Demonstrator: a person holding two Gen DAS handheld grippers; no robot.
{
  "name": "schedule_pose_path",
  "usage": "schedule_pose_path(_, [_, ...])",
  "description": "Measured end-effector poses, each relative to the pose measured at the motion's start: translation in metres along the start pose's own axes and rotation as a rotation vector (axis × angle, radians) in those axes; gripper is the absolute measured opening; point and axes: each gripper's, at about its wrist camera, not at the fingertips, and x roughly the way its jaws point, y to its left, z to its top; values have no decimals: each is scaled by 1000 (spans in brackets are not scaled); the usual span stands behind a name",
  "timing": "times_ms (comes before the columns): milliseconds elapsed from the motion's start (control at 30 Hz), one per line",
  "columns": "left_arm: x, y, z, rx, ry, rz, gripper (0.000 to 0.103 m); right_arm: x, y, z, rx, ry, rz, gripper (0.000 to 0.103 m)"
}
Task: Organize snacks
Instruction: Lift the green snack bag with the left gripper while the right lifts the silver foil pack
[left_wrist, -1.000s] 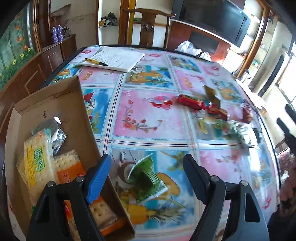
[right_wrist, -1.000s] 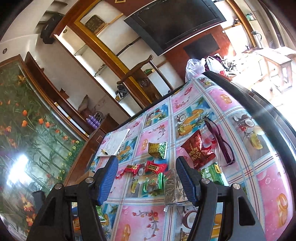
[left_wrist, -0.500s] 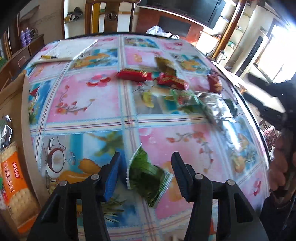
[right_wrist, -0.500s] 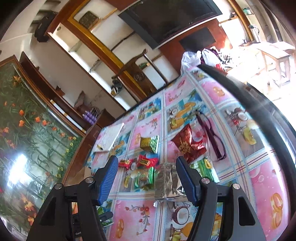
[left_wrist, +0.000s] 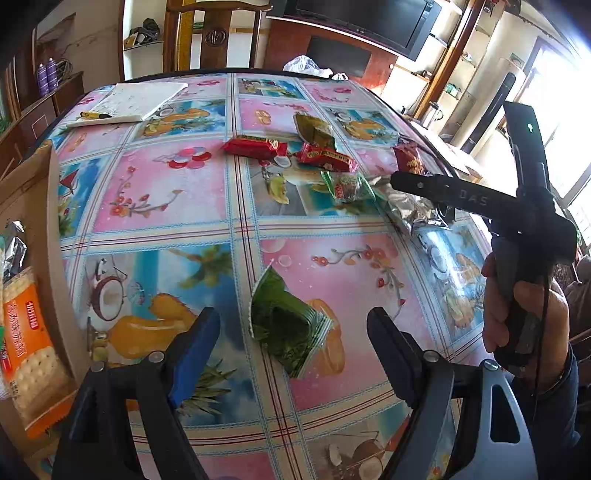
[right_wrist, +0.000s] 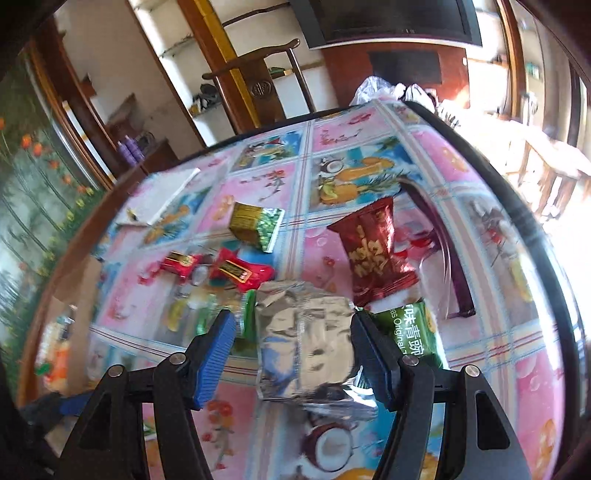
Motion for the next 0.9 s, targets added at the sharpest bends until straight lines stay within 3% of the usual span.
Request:
schedule_pose_path(133, [5, -3, -2, 16, -16, 38, 81, 11, 12, -2, -101, 16, -109, 69])
schedule_pose_path(267, [15, -2, 1, 23, -17, 52, 80, 14, 17, -6, -124, 33, -105, 67])
schedule_pose_path(367, [19, -4, 2, 46, -32, 87, 62, 21, 25, -13, -166, 73, -119, 67])
schedule_pose_path(433, [19, -6, 0, 64, -48, 109, 42, 20, 29, -17, -189, 67, -136, 65])
schedule_pose_path(633, [18, -1, -1, 43, -103, 55, 36, 7, 33, -24, -175, 66, -86, 62])
schedule_pose_path(800, [13, 5, 4, 12, -141, 12, 35, -21, 40, -20, -127, -22, 47, 63])
schedule_pose_path(900, [10, 9, 4, -7, -156, 5, 35, -29, 51, -22, -145, -56, 73, 63])
